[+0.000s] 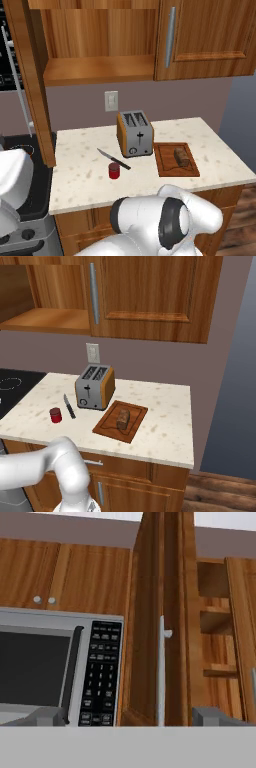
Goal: Pick the bread, place it on the cutting board, pick the jam, place it on the counter, and close the cabinet.
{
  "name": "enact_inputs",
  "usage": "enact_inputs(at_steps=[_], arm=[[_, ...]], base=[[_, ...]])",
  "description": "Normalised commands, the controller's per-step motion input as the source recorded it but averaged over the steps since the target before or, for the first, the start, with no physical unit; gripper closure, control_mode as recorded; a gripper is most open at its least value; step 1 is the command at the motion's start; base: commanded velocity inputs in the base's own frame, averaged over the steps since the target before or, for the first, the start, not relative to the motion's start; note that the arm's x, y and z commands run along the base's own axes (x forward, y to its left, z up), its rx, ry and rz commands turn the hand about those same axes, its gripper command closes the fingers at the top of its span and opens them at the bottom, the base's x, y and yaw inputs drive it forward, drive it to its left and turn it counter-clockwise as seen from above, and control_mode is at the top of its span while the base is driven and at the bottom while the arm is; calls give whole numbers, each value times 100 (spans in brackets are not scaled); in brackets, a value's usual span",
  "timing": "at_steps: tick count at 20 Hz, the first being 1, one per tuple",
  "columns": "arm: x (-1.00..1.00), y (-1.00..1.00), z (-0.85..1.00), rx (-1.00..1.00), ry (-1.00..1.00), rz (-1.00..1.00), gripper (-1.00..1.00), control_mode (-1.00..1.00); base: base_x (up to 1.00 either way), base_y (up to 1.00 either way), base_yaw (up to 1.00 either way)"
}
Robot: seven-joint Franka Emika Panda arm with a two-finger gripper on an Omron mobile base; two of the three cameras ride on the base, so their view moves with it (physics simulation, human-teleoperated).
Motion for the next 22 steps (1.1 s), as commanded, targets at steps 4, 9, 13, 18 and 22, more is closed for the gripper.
enact_inputs(at_steps=[4, 9, 13, 18, 22], arm=[[23, 58, 0, 0, 0, 0, -100, -100], [21, 52, 0, 0, 0, -1, -100, -100], [18, 46, 0, 0, 0, -2, -100, -100], [13, 34, 0, 0, 0, -3, -100, -100], [13, 26, 0, 2, 0, -5, -100, -100]], base=[[0, 0, 0], [0, 0, 0], [0, 0, 0], [0, 0, 0], [0, 0, 0]])
